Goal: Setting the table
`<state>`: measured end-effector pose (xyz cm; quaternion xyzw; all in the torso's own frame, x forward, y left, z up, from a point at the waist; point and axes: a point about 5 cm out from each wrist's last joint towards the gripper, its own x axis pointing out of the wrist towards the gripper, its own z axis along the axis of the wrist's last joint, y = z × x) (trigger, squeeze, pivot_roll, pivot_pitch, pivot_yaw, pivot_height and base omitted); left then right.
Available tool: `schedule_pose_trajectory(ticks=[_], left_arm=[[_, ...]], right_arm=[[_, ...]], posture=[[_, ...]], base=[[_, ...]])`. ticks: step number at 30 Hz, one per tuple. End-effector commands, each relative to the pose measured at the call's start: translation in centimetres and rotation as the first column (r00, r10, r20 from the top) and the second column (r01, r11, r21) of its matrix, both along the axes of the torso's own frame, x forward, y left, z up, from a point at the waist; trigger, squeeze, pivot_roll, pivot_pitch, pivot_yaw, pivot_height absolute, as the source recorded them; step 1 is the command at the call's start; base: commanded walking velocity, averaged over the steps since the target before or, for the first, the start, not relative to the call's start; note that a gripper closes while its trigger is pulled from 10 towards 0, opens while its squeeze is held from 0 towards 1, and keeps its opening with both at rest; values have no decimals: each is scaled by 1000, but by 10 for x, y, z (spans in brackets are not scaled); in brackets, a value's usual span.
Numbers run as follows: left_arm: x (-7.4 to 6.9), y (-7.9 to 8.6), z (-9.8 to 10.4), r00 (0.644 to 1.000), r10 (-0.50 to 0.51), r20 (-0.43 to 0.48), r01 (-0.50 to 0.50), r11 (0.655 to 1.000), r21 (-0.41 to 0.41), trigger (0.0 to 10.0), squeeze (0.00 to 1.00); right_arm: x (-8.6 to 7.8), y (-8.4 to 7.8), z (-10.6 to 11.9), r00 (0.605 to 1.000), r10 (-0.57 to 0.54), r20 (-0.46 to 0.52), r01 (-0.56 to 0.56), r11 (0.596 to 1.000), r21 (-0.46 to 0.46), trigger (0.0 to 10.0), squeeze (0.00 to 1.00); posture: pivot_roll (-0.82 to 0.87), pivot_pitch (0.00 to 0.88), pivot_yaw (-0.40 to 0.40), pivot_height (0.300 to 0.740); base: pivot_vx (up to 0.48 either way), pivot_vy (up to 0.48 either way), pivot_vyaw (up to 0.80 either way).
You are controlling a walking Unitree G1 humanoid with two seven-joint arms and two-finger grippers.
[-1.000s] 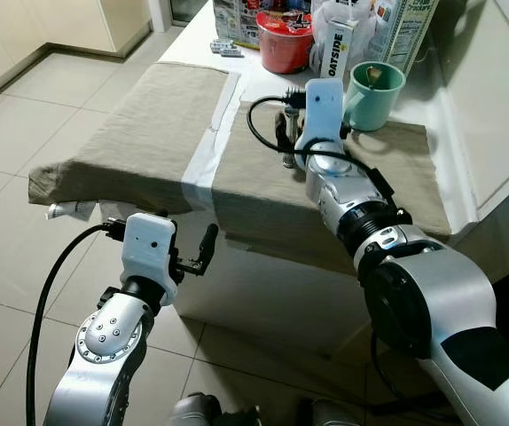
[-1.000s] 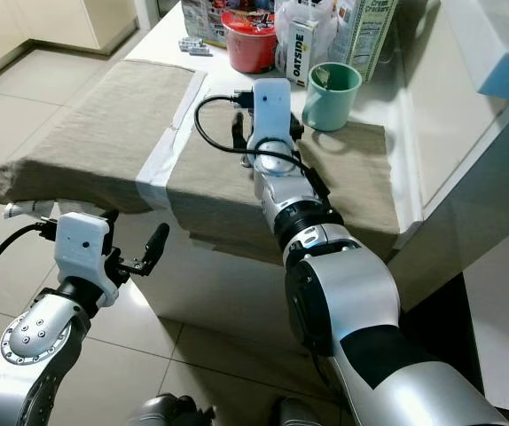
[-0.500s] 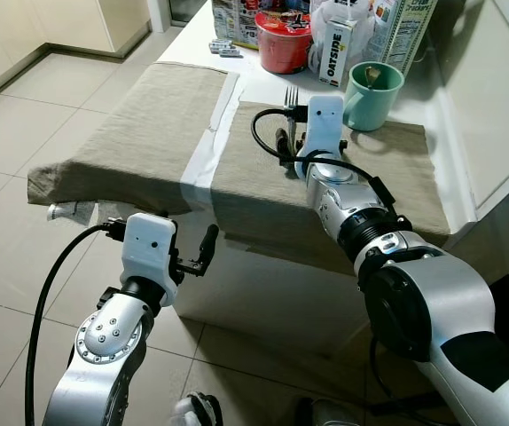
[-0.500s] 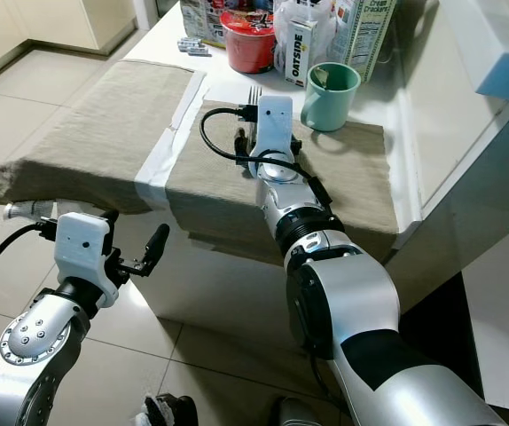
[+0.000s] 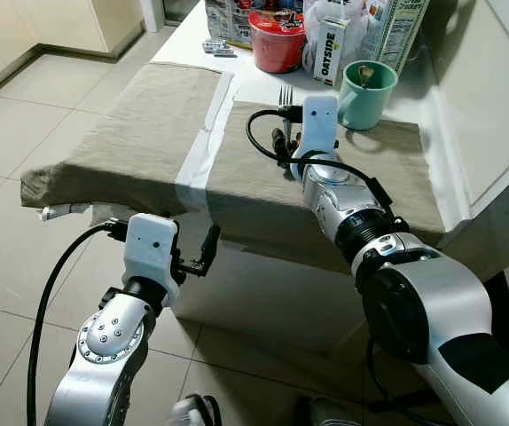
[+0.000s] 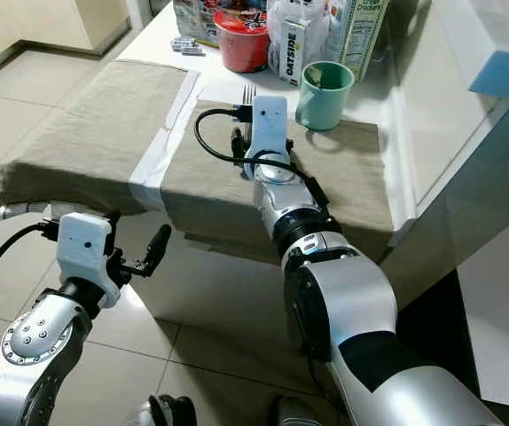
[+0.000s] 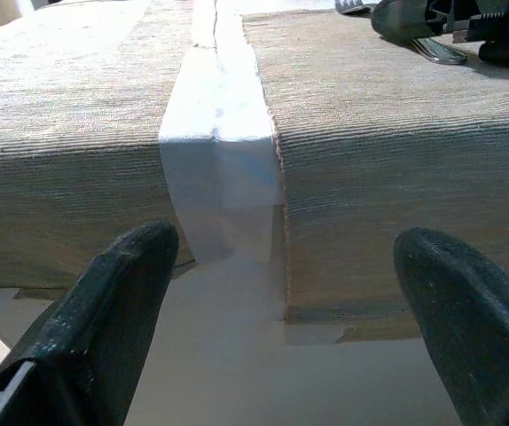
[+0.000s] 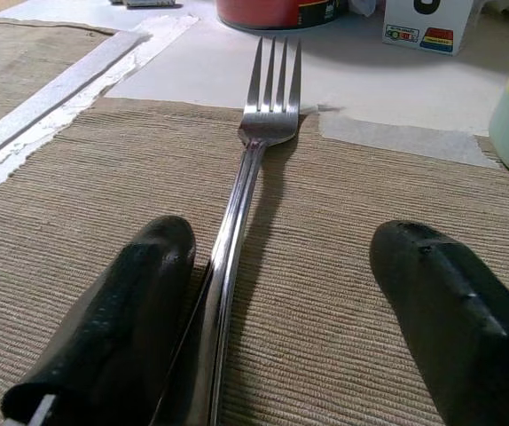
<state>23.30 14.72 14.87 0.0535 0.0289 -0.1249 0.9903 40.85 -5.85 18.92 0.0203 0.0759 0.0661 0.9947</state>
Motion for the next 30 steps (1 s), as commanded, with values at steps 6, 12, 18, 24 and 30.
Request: schedule_pose_trajectory(ticks=[6,12,18,24,30], left_arm=[[0,-2,3,1000,-4,5,4,1000,0,10000,0],[0,-2,3,1000,-4,5,4,1000,0,10000,0],[0,-2,3,1000,-4,5,4,1000,0,10000,0],[0,-2,3,1000,-4,5,4,1000,0,10000,0],[0,-2,3,1000,-4,5,4,1000,0,10000,0]], right_arm=[[-7,1,-25,995,19,-95,-19,1000,-1,0,0],[-7,1,-25,995,19,-95,-19,1000,-1,0,0],[-7,1,-25,995,19,-95,-19,1000,-1,0,0],[-7,1,-25,995,19,-95,-19,1000,-1,0,0],[-7,1,-25,995,19,-95,-19,1000,-1,0,0]], posture=[[63,189,3,740],[63,189,3,740],[63,189,3,740],[63,189,3,740],[63,189,3,740]], base=[[0,0,0],[0,0,0],[0,0,0],[0,0,0],[0,0,0]])
